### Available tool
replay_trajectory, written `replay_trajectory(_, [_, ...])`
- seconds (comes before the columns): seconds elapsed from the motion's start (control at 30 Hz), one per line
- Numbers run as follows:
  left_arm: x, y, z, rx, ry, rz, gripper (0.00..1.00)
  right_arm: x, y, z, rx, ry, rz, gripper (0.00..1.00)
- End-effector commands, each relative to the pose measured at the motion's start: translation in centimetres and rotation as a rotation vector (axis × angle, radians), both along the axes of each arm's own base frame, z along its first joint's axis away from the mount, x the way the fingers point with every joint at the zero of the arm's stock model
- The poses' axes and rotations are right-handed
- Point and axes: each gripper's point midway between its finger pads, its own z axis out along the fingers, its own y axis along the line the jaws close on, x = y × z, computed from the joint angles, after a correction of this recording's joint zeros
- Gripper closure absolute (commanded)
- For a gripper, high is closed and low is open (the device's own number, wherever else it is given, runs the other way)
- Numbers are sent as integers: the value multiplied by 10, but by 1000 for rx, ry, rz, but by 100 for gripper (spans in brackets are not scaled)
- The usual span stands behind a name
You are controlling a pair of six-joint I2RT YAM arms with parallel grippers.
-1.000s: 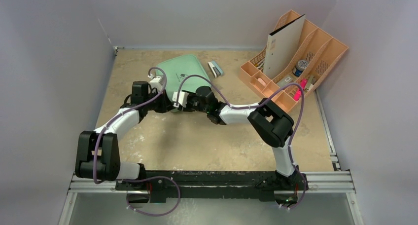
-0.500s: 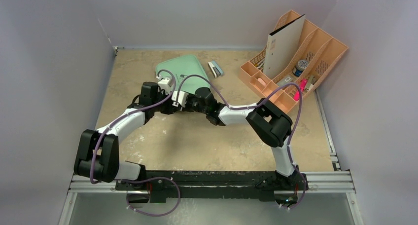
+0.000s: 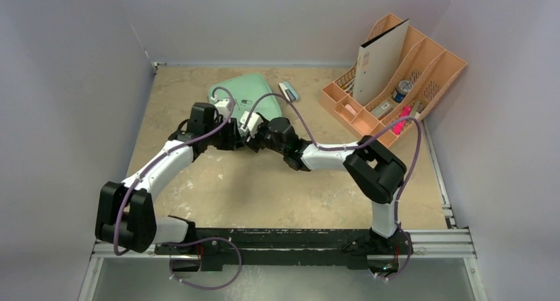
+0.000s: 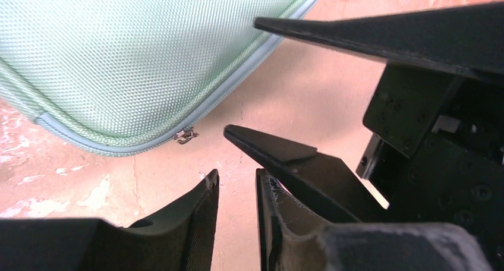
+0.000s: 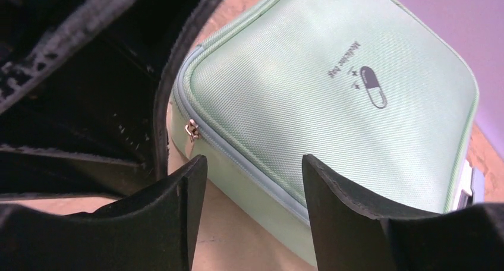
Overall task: Organize the medicine kit
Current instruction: Zip the medicine box at the center of the board.
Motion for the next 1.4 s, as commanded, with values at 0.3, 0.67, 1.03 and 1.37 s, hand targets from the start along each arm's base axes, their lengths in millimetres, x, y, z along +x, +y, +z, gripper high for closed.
replay_trajectory(0.3, [33,41,67,-9,-84,244,54,-22,-9,38,248,470,-248,47])
replay_trajectory(0.67, [77,76,59,-99,-55,449,59,-28,20,15,408,630,-213,55])
replay_trajectory(1.03, [77,67,15,-105,125,405,64,-12,36,6,491,603,-222,58])
replay_trajectory(1.37, [74,64,-1,-91,199,379,69,-7,48,1,539,600,-203,58])
